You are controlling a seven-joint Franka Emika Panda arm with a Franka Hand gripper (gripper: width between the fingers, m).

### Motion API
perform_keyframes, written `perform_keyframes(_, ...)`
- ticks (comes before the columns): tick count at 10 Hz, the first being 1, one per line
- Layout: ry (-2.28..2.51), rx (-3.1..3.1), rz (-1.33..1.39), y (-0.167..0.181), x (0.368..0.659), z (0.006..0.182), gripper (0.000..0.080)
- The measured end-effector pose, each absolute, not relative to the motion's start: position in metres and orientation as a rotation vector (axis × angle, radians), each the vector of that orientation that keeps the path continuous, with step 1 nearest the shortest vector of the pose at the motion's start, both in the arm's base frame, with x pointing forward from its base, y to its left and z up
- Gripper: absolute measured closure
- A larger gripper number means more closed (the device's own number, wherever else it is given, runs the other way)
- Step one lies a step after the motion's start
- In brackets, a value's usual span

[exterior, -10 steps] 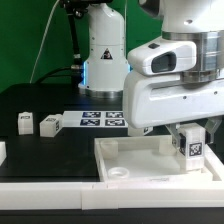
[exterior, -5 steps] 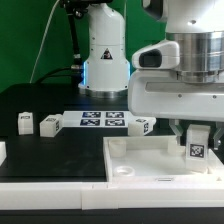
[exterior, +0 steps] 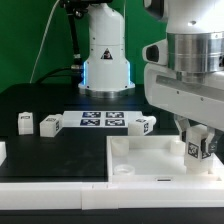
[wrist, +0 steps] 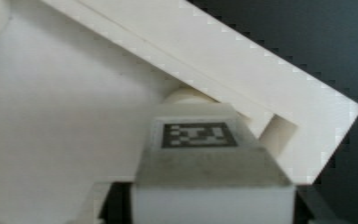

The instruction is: Assemble one leg

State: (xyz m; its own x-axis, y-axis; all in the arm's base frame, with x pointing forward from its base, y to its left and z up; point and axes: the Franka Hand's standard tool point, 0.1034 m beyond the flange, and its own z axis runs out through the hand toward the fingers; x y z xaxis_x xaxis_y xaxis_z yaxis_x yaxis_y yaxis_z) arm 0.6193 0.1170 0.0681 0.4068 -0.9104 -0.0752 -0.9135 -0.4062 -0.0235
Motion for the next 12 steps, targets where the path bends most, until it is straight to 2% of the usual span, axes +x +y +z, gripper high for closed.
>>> perform_keyframes(2, 1.84, -2.476, 0.08, 0.1173, 0.6191, 0.068, 0.0508)
perform_keyframes(3, 1.845, -2.467, 0.085, 0.1184, 0.619, 0.068, 0.0435)
perform_keyframes(4, 1.803, -2.497, 0.084, 0.1193, 0.6188, 0.068, 0.0435)
perform_keyframes(5, 1.741, -2.539, 0.08, 0.1199, 0.6189, 0.0682, 0.025)
perform_keyframes(6, 1.706, -2.555, 0.069, 0.1236, 0.6198, 0.0694, 0.025)
perform_keyframes(7, 1.55, -2.662, 0.066, 0.1265, 0.6188, 0.0702, 0.0169)
perform_keyframes(10, 0.988, -2.923, 0.067, 0.1243, 0.62, 0.0731, 0.0151)
perform_keyframes(12, 0.401, -3.07, 0.046, 0.1245, 0.6212, 0.0736, 0.015)
